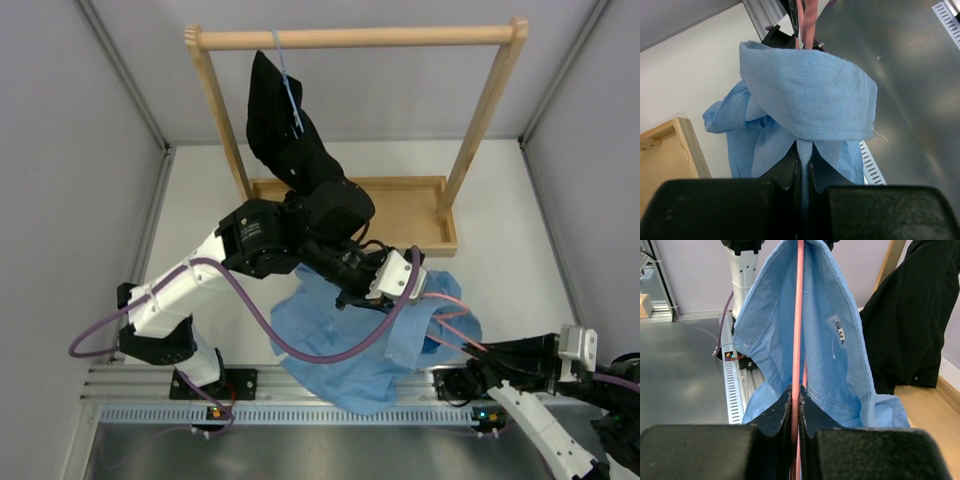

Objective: Place the shirt on the hanger

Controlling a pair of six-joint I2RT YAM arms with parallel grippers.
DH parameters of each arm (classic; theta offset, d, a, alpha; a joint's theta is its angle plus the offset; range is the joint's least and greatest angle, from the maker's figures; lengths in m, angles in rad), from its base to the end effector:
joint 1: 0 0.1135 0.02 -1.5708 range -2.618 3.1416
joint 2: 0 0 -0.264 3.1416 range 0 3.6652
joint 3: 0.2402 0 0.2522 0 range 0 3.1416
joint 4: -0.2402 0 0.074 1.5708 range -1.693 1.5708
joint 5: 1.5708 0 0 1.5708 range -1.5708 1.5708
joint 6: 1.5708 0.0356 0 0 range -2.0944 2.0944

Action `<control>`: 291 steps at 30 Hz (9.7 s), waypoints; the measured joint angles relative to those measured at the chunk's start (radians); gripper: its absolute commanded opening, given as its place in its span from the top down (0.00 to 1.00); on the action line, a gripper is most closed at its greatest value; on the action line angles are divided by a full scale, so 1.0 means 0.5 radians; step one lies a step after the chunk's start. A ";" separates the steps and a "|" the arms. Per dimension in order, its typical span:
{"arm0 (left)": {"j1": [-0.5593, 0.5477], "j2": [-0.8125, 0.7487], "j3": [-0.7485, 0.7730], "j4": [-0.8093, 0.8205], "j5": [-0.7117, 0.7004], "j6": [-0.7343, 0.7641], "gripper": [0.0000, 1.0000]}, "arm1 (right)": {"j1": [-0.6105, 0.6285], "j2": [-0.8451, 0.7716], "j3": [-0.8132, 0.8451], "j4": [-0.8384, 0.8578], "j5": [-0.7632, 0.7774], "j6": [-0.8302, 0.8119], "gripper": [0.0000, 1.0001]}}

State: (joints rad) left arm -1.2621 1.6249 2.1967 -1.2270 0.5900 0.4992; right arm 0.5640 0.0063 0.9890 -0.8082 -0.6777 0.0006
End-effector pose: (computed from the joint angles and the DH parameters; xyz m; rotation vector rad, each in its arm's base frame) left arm 0.0692 -0.2822 0.4970 1.9786 1.1901 -1.0629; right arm -0.0608 -0.0120 0.3699 -0.9444 1.1695 0.9292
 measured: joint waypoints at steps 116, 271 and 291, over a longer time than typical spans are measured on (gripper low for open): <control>0.271 -0.986 -1.352 1.347 -1.357 -0.826 1.00 | 0.142 0.688 0.280 0.056 1.308 0.459 0.28; 0.259 -0.708 -1.458 1.402 -0.162 -0.263 0.40 | 0.285 1.579 1.186 -0.140 0.086 0.053 1.00; 0.324 -0.578 -1.254 1.092 0.142 -0.272 1.00 | 0.286 1.263 1.021 -0.240 0.394 -0.038 0.47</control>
State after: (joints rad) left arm -1.1000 1.3361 1.5700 -0.6811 0.6609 0.3630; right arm 0.7071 0.6380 1.4994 -0.9283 -0.4808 -0.0185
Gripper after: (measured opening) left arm 0.071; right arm 0.540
